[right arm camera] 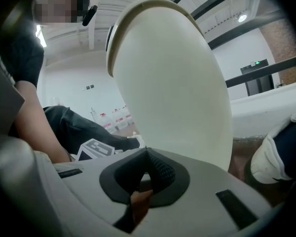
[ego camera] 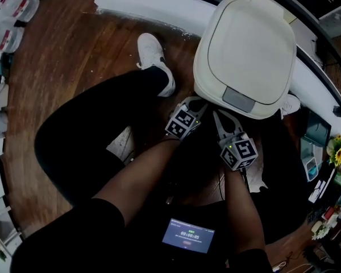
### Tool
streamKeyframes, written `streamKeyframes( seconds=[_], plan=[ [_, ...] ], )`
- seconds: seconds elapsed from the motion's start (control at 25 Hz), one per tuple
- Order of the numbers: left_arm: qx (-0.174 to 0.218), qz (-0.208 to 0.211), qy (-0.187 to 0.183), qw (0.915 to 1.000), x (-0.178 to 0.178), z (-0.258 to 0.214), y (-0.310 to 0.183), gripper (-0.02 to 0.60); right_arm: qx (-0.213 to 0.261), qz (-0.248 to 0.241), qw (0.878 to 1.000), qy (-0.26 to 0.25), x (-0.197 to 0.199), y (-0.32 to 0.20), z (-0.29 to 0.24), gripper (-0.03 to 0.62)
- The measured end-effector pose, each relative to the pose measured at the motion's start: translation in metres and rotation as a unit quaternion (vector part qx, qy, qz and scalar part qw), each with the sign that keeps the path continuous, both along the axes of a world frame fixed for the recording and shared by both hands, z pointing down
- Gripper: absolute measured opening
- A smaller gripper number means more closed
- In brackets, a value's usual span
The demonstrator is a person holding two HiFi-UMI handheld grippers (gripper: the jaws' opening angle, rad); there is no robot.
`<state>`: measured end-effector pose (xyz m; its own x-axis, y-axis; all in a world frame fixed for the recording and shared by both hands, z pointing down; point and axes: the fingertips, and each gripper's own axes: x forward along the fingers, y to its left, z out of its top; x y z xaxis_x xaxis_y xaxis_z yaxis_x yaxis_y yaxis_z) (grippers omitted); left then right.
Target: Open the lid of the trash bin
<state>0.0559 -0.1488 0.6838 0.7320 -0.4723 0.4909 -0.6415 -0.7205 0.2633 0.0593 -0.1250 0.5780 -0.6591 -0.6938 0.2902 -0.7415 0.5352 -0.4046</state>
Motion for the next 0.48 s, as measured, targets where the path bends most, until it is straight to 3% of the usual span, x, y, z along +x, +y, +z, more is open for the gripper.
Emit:
streamKeyframes(
  seconds=[0.48],
  plan=[
    [-0.021,-0.004,-0.035,0.9991,0.011,0.040,-0.021,0.034,-0.021,0.022,1.000,0.007,0.013,-0.012,0.021,0.020]
  ],
)
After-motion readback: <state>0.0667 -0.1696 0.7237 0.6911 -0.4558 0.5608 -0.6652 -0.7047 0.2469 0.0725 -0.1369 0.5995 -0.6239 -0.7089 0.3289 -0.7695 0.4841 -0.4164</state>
